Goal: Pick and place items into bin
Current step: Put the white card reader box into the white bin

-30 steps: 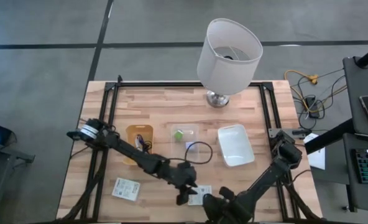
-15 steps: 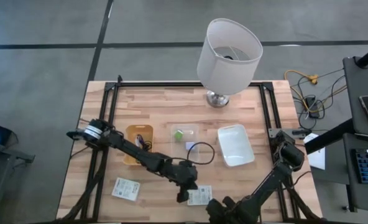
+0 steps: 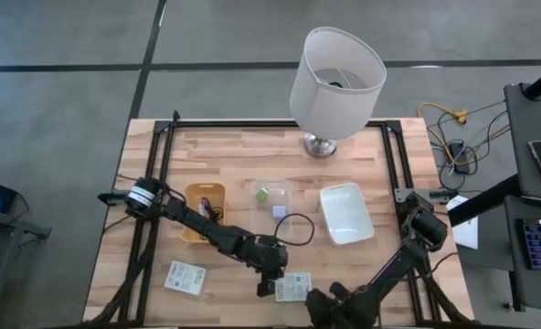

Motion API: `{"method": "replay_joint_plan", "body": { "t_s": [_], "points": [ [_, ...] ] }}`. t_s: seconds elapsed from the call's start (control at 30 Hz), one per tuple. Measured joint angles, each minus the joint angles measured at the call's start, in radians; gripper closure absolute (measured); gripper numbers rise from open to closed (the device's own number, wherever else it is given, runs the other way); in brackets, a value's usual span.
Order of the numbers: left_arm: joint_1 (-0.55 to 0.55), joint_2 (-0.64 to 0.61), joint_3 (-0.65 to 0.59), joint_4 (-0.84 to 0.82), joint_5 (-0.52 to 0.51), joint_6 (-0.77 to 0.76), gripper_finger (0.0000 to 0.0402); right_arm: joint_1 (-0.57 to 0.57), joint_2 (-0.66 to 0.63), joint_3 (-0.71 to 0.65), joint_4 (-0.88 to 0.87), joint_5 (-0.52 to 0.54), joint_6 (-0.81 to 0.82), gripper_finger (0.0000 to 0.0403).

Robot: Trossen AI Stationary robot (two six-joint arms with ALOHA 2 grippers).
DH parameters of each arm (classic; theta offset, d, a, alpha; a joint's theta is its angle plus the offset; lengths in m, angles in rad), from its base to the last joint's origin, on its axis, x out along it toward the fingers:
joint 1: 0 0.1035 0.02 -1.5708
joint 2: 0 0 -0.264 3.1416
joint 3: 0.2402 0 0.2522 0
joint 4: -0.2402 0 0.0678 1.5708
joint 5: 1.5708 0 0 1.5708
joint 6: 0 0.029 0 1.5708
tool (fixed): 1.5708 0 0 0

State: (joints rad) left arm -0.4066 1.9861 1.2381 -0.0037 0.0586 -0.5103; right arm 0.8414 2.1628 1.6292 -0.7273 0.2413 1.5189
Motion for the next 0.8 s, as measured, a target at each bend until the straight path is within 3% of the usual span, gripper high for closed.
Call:
{"method": "replay_joint_plan", "body": {
  "t_s": [0.27,0.8],
  "points": [
    [-0.031,0.002,-0.003,-0.025,-0.004,0.000,0.0398,0.000,0.000,-0.005,-0.023,0.040,-0.021,0.0303],
    [-0.039,-0.001,-0.052,-0.040,-0.044,-0.007,0.0398,0.006,-0.022,0.050,-0.276,0.088,-0.027,0.0273]
  ]
}}
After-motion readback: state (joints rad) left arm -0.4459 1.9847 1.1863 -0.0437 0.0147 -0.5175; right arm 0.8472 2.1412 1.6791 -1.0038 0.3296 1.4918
